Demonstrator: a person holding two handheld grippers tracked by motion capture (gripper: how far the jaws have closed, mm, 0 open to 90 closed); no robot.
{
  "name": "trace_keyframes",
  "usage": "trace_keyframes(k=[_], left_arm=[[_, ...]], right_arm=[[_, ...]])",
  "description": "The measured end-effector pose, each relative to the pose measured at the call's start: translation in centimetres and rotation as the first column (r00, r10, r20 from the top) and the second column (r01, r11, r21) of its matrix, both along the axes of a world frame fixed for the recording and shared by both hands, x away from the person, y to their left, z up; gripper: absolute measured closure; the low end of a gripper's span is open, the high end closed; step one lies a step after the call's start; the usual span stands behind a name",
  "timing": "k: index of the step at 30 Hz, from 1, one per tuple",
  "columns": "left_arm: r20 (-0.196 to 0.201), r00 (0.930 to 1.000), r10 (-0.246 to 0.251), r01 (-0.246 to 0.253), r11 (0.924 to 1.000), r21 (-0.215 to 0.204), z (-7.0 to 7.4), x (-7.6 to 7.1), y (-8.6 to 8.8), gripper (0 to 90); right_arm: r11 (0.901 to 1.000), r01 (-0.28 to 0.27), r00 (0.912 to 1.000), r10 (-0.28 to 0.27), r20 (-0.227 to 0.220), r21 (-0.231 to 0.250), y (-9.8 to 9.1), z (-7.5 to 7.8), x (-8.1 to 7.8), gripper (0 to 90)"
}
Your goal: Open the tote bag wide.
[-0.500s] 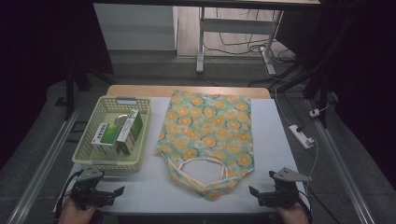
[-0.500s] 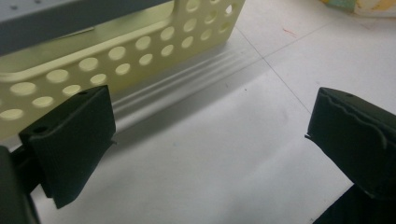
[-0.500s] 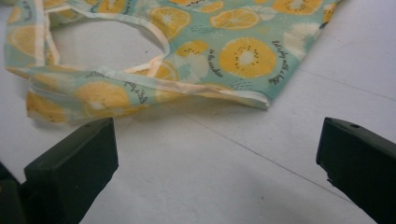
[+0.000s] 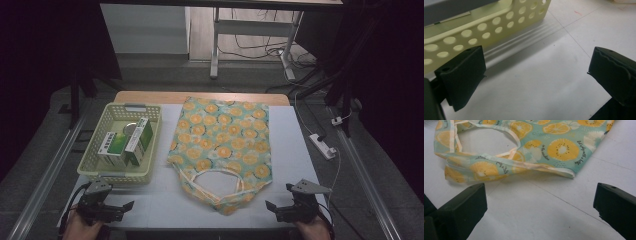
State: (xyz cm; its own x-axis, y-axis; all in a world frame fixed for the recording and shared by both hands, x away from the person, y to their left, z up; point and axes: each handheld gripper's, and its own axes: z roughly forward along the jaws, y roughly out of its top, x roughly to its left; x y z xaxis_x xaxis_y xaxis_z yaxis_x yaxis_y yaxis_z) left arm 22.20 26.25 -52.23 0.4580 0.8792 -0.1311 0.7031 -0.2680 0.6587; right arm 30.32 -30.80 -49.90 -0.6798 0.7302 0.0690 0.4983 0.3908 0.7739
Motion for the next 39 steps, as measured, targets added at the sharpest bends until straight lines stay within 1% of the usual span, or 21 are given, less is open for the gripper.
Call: trace_keyframes(k=[7, 9, 12, 14, 15, 18, 24, 28, 31, 32, 36, 37, 39], left_arm=[[-0.002, 1.0, -0.009, 0.009, 1.0, 0.002, 0.0, 0.0, -0.1, 1.4], [-0.005, 0.9999, -0.013, 0.013, 0.9999, 0.003, 0.0, 0.0, -0.1, 1.4], [-0.005, 0.9999, -0.014, 0.014, 0.9999, 0.003, 0.0, 0.0, -0.1, 1.4], [-0.005, 0.9999, -0.014, 0.014, 0.9999, 0.002, 0.0, 0.0, -0.1, 1.4], [-0.005, 0.9999, -0.015, 0.015, 0.9999, 0.002, 0.0, 0.0, -0.1, 1.4], [-0.006, 0.9999, -0.013, 0.013, 0.9999, 0.001, 0.0, 0.0, 0.0, 1.3], [-0.003, 1.0, -0.005, 0.005, 1.0, -0.008, 0.0, 0.0, 0.0, 0.5], [-0.004, 1.0, -0.003, 0.003, 1.0, -0.009, 0.0, 0.0, 0.1, 0.4], [-0.003, 1.0, -0.004, 0.004, 0.9999, -0.01, 0.0, 0.0, 0.1, 0.1], [-0.003, 1.0, -0.004, 0.004, 0.9999, -0.011, 0.0, 0.0, 0.1, 0.0], [-0.002, 1.0, -0.001, 0.001, 0.9999, -0.011, 0.0, 0.0, 0.1, 0.0], [0.0, 1.0, -0.001, 0.001, 0.9999, -0.012, 0.0, 0.0, 0.1, 0.0], [0.002, 1.0, 0.0, 0.0, 0.9999, -0.012, 0.0, 0.0, 0.1, 0.0]], right_arm=[[0.9999, -0.002, 1.0, 0.002, -0.004, -0.013, 0.1, 0.0, 0.0, 0.0], [0.9995, -0.013, 0.9999, 0.013, -0.005, -0.028, 0.3, 0.0, -0.1, 0.0], [0.9993, -0.025, 0.9997, 0.024, -0.005, -0.03, 0.5, 0.1, -0.1, 0.0], [0.9988, -0.041, 0.9992, 0.041, 0.002, -0.028, 0.8, 0.3, -0.2, 0.0], [0.9982, -0.053, 0.9983, 0.054, 0.024, -0.028, 1.0, 0.6, -0.3, 0.0], [0.9975, -0.069, 0.9966, 0.07, 0.045, -0.017, 1.4, 0.9, -0.4, 0.0], [0.995, -0.099, 0.9934, 0.1, 0.057, -0.01, 1.8, 1.0, -0.3, 0.0], [0.9939, -0.11, 0.9917, 0.11, 0.067, -0.001, 2.3, 1.5, -0.3, 0.0], [0.9933, -0.115, 0.9914, 0.115, 0.063, 0.008, 2.6, 1.7, -0.3, 0.0], [0.9909, -0.134, 0.9893, 0.133, 0.059, 0.011, 3.0, 1.7, -0.2, 0.0], [0.9882, -0.153, 0.9872, 0.153, 0.046, 0.003, 3.6, 1.7, -0.1, 0.0], [0.9861, -0.166, 0.9855, 0.166, 0.033, -0.001, 4.1, 1.6, -0.1, 0.0], [0.984, -0.178, 0.9837, 0.178, 0.026, -0.012, 4.5, 1.6, -0.1, 0.0]])
